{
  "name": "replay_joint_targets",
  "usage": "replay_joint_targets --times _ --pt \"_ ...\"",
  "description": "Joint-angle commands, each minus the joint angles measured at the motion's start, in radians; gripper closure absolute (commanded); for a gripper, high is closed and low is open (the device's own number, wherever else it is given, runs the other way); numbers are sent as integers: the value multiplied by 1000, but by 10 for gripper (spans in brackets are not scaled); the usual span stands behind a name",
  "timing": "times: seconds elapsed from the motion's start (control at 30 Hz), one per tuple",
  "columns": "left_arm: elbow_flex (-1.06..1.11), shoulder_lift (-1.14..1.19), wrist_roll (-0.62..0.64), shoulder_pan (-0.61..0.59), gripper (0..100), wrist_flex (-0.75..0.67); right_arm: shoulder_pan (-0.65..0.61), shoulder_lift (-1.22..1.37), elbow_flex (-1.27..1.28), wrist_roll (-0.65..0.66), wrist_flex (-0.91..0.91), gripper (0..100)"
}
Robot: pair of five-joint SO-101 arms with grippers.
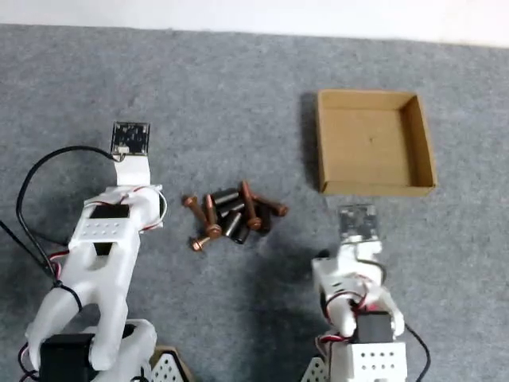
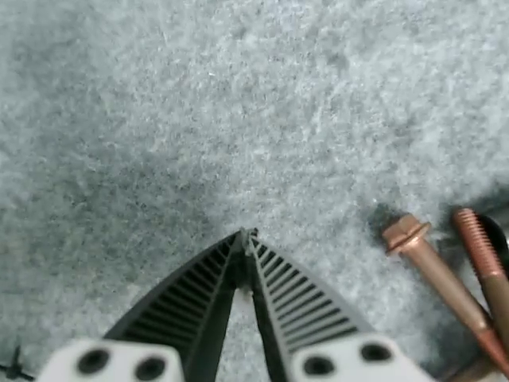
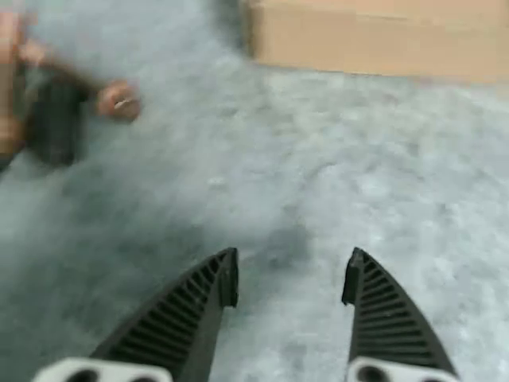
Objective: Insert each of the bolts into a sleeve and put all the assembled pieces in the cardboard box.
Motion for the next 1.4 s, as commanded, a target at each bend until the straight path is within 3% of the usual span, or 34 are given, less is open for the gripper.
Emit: replay_joint_targets --times 0.0,0.37,0.67,1.0,1.2,1.37 --pt "-12 -4 9 -16 986 -14 -116 165 -194 -21 -50 789" --pt "-13 -4 9 -18 986 -15 -288 1099 -912 -236 -56 789" --pt "-13 -2 9 -16 986 -15 -372 1620 -1109 -279 -226 789" --pt "-13 1 9 -16 986 -15 -371 1692 -1104 -281 -236 789" --pt "-10 1 9 -16 986 -15 -371 1693 -1102 -382 -308 789" --pt "-10 1 9 -16 986 -15 -372 1693 -1104 -387 -314 789"
